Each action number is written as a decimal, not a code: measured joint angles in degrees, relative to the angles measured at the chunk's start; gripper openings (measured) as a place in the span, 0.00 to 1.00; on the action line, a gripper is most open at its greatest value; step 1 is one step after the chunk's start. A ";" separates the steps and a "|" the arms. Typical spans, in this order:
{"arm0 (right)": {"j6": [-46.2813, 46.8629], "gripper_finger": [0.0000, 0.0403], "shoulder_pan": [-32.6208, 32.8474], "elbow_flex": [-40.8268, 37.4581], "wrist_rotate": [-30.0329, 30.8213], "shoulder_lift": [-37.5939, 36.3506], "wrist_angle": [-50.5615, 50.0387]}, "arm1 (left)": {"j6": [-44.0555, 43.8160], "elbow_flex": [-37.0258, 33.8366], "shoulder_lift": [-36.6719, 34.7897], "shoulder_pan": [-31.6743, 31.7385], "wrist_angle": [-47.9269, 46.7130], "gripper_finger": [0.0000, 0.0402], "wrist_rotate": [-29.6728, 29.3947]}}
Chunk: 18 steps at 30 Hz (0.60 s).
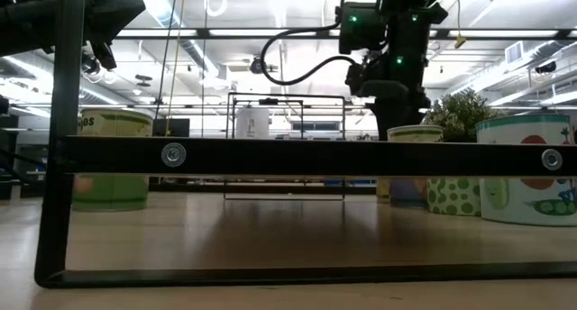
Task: Pick and place cans onto a shelf
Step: Put the canned carrots on the shelf
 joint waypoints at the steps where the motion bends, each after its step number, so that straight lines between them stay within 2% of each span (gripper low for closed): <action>1: -0.04 0.82 -0.01 0.28 0.02 -0.17 -0.53 | 0.00 0.00 0.00 0.00 0.00 0.06 0.00; 13: 1.61 0.82 3.37 13.28 2.19 -0.70 -10.12 | 0.37 0.01 0.00 0.00 -0.01 0.06 -0.02; 18: 3.44 0.82 5.74 16.88 1.19 -0.68 -9.71 | 0.37 0.00 0.00 0.00 0.00 0.06 -0.02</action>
